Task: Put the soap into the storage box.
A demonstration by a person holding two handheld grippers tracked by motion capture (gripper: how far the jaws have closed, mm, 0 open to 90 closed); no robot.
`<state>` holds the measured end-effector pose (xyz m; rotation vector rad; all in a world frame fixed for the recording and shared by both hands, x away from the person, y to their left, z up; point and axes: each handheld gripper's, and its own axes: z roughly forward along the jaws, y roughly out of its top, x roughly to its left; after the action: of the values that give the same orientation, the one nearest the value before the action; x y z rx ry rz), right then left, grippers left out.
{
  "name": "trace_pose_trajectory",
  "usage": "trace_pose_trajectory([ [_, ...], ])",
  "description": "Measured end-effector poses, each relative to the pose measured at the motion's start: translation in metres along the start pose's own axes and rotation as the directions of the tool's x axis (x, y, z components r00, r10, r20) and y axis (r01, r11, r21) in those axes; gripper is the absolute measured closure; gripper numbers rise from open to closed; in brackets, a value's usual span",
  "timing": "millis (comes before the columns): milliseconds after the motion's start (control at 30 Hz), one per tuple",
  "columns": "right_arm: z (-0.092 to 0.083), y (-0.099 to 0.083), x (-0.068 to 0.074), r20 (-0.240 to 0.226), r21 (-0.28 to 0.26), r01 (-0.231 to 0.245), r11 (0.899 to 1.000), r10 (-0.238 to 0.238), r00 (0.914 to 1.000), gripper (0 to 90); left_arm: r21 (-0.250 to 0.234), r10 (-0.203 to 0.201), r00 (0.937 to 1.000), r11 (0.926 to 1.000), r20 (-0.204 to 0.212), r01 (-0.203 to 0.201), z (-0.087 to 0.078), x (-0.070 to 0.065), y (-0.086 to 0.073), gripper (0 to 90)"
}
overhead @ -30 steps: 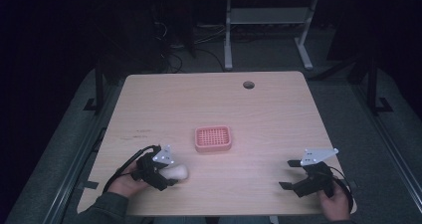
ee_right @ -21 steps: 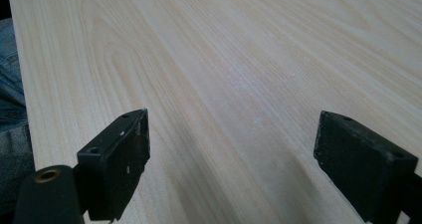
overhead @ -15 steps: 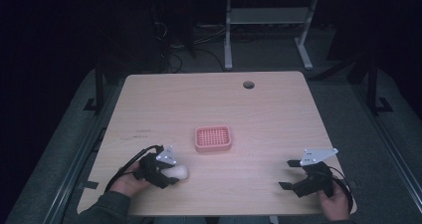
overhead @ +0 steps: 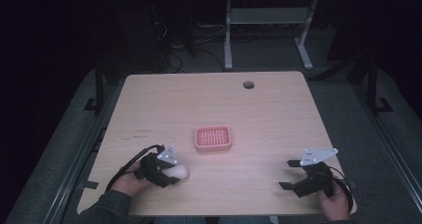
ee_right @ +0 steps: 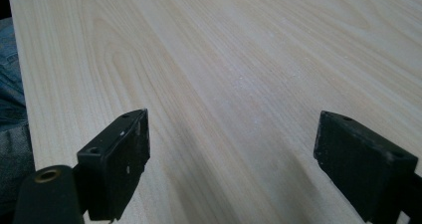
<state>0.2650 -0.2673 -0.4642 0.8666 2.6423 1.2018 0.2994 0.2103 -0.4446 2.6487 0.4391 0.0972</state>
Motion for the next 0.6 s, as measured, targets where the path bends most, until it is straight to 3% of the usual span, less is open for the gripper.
trace_pose_trajectory([
  [600,-0.0003,-0.0004,0.0,-0.001,0.0,-0.003,1.0,0.003,1.0,14.2,0.007,-0.016,0.9999,0.9998,0.005,0.016,0.0007,-0.0003,0.003,49.2],
])
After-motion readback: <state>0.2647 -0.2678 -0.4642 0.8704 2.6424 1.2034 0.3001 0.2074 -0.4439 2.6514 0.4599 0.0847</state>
